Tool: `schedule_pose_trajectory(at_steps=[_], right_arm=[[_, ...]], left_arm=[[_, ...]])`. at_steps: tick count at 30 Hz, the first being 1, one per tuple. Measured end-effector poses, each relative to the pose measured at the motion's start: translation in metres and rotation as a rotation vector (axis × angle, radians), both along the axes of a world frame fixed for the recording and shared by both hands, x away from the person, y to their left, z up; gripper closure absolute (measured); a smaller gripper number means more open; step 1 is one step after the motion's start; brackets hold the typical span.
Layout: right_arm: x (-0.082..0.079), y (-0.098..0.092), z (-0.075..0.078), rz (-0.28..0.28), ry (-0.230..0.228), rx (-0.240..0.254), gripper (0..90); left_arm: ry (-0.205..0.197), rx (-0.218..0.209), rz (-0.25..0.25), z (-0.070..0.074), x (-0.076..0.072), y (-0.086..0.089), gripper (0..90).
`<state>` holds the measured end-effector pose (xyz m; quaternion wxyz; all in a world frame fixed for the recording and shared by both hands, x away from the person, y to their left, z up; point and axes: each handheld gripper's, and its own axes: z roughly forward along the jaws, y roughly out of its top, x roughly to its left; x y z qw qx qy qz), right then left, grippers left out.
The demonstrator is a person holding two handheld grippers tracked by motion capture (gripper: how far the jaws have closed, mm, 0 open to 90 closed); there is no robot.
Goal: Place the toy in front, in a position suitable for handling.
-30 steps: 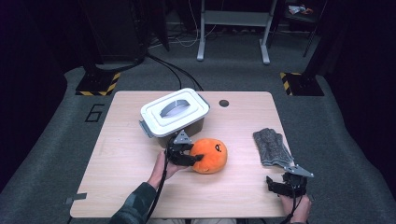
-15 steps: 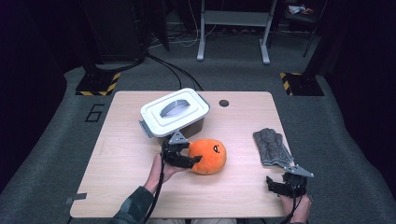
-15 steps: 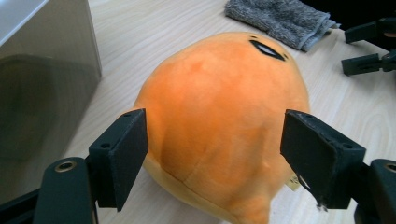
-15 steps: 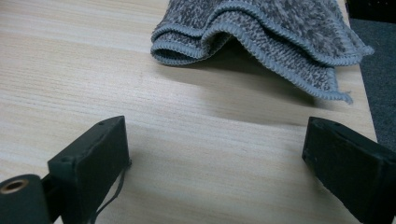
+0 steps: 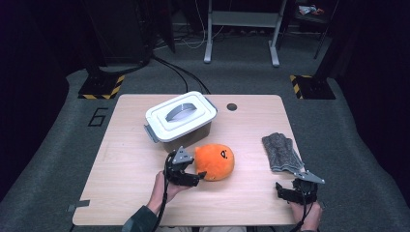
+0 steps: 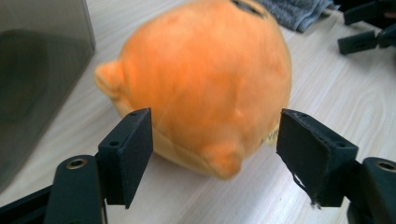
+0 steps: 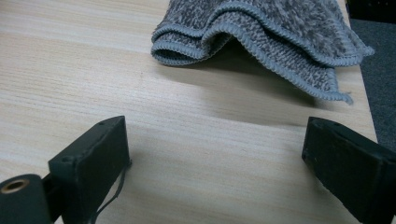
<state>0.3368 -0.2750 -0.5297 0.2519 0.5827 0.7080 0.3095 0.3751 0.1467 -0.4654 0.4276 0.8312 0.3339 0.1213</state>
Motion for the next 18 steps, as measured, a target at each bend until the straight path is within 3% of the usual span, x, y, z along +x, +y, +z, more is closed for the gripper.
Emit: schedule_pose_trajectory(at_steps=[7, 9, 18], right_arm=[[0.0, 0.0, 0.0, 0.0, 0.0, -0.002, 6.6], [0.0, 0.0, 0.0, -0.002, -0.001, 0.0, 6.6], [0.0, 0.0, 0.0, -0.002, 0.0, 0.001, 6.8]], left_arm=[[0.025, 0.045, 0.028, -0.015, -0.007, -0.005, 38.7], [0.016, 0.053, 0.043, -0.019, -0.009, -0.006, 43.4], [-0.014, 0.129, 0.067, -0.015, -0.014, -0.015, 58.7]])
